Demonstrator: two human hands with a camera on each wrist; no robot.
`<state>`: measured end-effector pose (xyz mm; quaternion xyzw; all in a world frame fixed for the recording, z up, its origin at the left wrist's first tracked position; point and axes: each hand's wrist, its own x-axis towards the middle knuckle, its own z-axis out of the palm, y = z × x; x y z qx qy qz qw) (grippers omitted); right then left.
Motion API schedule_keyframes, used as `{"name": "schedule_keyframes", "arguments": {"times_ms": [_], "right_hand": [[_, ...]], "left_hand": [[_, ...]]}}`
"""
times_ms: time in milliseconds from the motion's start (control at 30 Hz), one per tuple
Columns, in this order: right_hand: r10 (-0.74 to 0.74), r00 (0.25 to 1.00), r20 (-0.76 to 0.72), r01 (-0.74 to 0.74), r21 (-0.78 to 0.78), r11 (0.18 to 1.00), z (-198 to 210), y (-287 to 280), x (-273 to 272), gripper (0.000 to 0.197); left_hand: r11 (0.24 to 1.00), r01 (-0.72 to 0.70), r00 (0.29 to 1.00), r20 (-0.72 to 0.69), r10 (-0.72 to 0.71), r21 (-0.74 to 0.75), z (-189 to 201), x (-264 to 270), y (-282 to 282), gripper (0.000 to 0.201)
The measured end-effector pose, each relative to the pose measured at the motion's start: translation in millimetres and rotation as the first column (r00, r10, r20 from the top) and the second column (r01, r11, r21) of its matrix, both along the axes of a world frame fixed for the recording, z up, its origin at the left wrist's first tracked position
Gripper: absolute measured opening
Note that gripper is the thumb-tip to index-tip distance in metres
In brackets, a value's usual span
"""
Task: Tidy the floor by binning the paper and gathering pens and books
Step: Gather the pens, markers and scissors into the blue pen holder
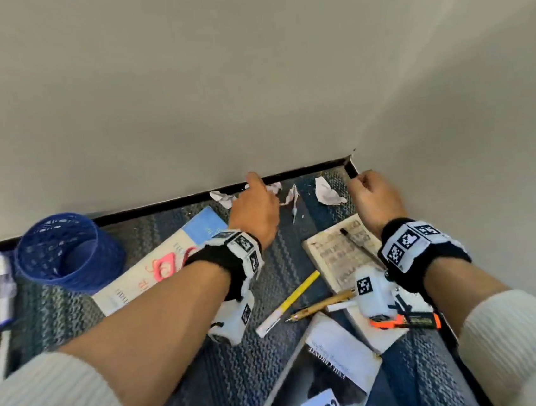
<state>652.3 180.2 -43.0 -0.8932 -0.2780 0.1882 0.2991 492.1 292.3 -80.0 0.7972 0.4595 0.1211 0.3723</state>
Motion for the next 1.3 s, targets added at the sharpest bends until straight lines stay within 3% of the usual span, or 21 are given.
{"name": "schedule_keyframes", "arguments": {"times_ms": [67,133,267,367,433,500,567,633,700,733,800,933,1067,1200,1300], "right_hand": [[0.015,0.997,0.074,-0.005,-0.129,0.992,-21,25,2,0.047],[0.124,0.980,0.158,-0.071,-0.305,0.950,-43,38,2,0.063],[0.342,0.906,0.250,-0.172,-0.522,0.835,-64,42,-2,0.040],[0.337,0.887,0.317,-0.172,-0.451,0.876,-58,37,-1,0.032],[0.214,0.881,0.423,-0.080,-0.313,0.947,-53,26,5,0.028],[0.098,0.895,0.436,0.006,-0.231,0.973,-47,15,13,0.023],[0.096,0.911,0.401,0.013,-0.262,0.965,-46,6,22,0.020],[0.230,0.891,0.390,-0.041,-0.436,0.899,-47,3,30,0.024],[0.440,0.812,0.382,-0.091,-0.663,0.743,-46,6,33,0.040],[0.512,0.774,0.372,-0.094,-0.733,0.674,-45,9,33,0.045],[0.567,0.735,0.371,-0.082,-0.782,0.618,-42,17,30,0.040],[0.595,0.700,0.395,-0.046,-0.807,0.589,-43,23,26,0.026],[0.631,0.687,0.360,-0.060,-0.837,0.543,-40,23,26,0.047],[0.626,0.686,0.370,-0.077,-0.819,0.569,-41,19,25,0.035],[0.616,0.703,0.354,-0.100,-0.809,0.580,-38,15,24,0.034]], "left_hand": [[0.972,0.132,0.980,-0.176,-0.098,0.197,2,-10,5,0.044],[0.912,0.247,0.946,-0.284,-0.154,0.328,0,-9,13,0.057],[0.798,0.439,0.873,-0.407,-0.270,0.413,-12,12,23,0.065],[0.785,0.441,0.836,-0.518,-0.182,0.436,-20,23,14,0.066],[0.800,0.432,0.810,-0.569,-0.141,0.416,-22,28,9,0.065],[0.789,0.459,0.777,-0.615,-0.135,0.408,-21,34,7,0.052],[0.773,0.495,0.759,-0.630,-0.163,0.397,-21,44,6,0.032],[0.750,0.544,0.738,-0.641,-0.213,0.377,-22,51,4,0.027],[0.721,0.595,0.717,-0.640,-0.278,0.354,-19,54,-1,0.031],[0.712,0.607,0.719,-0.626,-0.302,0.353,-17,53,-4,0.032],[0.705,0.604,0.756,-0.546,-0.360,0.372,-13,48,-9,0.032],[0.729,0.589,0.807,-0.305,-0.507,0.349,-9,36,-15,0.024],[0.830,0.541,0.836,-0.194,-0.513,0.138,-3,19,-8,0.020],[0.834,0.514,0.853,-0.224,-0.471,0.201,2,-1,2,0.023],[0.803,0.512,0.855,-0.273,-0.441,0.305,3,-14,11,0.038]]}}
